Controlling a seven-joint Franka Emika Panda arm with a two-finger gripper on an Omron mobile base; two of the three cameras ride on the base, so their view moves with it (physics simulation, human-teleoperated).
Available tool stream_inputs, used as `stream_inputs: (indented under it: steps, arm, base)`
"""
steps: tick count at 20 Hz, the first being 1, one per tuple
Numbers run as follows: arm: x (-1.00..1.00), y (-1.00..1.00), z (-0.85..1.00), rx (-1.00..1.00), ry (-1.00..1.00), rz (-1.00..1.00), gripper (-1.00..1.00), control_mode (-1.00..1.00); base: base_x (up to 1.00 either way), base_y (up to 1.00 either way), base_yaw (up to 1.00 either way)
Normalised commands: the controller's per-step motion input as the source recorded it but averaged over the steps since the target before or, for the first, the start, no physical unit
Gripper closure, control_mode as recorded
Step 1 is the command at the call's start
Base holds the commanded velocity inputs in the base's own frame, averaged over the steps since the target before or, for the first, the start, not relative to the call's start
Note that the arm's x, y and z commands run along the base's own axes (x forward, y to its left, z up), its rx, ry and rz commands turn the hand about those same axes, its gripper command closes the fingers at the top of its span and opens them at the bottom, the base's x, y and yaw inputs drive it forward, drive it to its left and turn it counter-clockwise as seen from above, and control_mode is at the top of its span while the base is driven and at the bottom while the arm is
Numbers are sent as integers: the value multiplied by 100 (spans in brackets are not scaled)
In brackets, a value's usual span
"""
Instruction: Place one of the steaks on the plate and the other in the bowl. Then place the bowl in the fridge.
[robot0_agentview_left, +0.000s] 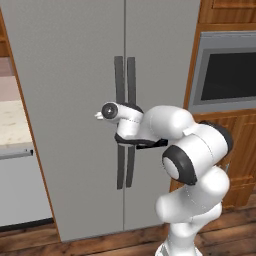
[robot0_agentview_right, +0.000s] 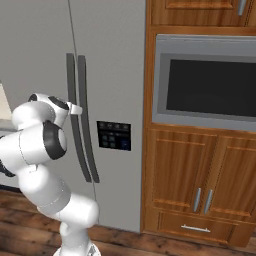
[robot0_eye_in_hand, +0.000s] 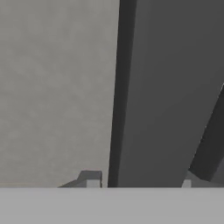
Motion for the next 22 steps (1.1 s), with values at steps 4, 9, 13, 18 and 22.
stream_inputs:
  steps: [4,9,13,18,22]
  arm:
    - [-42,0,-2,0,0,1,100,-100]
    - [-75,15,0,0,0,0,100,-100]
    - [-75,31,-3,0,0,0,100,-100]
    - [-67,41,-3,0,2,0,100,-100]
    - [-59,55,-3,-2,8,0,100,-100]
  base:
    - [0,0,0]
    - [0,0,0]
    - [0,0,0]
    - [0,0,0]
    - [0,0,0]
